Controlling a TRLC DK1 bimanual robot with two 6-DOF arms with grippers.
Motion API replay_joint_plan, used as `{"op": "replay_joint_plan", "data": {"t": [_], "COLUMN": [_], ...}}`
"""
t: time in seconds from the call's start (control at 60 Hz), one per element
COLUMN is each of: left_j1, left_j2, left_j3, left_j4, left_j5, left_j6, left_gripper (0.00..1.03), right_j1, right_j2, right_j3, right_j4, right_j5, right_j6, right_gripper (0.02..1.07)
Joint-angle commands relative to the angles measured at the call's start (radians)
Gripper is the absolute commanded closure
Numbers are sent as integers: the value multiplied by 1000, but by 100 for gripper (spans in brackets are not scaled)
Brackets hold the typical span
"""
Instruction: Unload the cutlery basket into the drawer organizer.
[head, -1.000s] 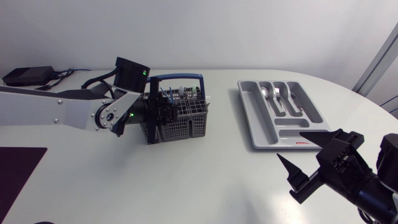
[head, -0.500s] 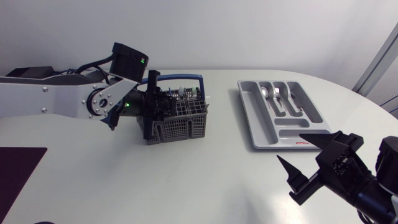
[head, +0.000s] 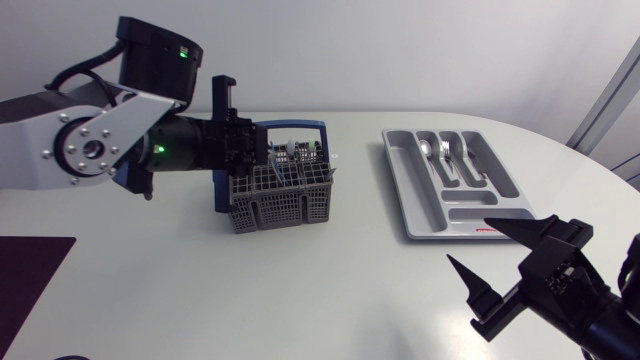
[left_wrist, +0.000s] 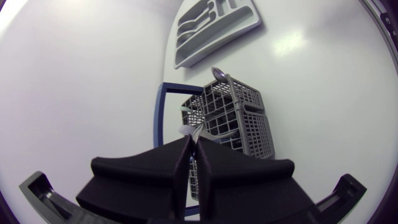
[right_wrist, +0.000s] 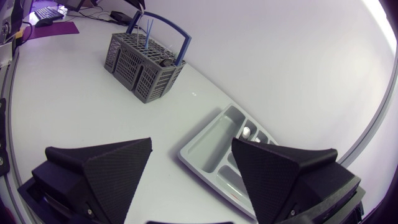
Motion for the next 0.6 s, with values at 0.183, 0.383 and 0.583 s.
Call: {"op": "replay_joint_plan", "data": {"t": [0.183, 0.383, 0.583], "left_j1": [-52, -147, -231], "left_j2": [-149, -164, -81], "left_j3": [39, 95, 195], "left_j4": [-104, -170, -226], "left_j5": [-9, -70, -64], "left_j6": [-196, -475, -763], "left_gripper": [97, 97, 97], "right_j1": [13, 33, 75], "right_j2": [-78, -69, -12], "right_j3": [44, 87, 111], "right_j4": [-28, -14, 18], "right_j5": [11, 78, 89], "right_j6": [22, 48, 93], "right_gripper": [14, 14, 15]}}
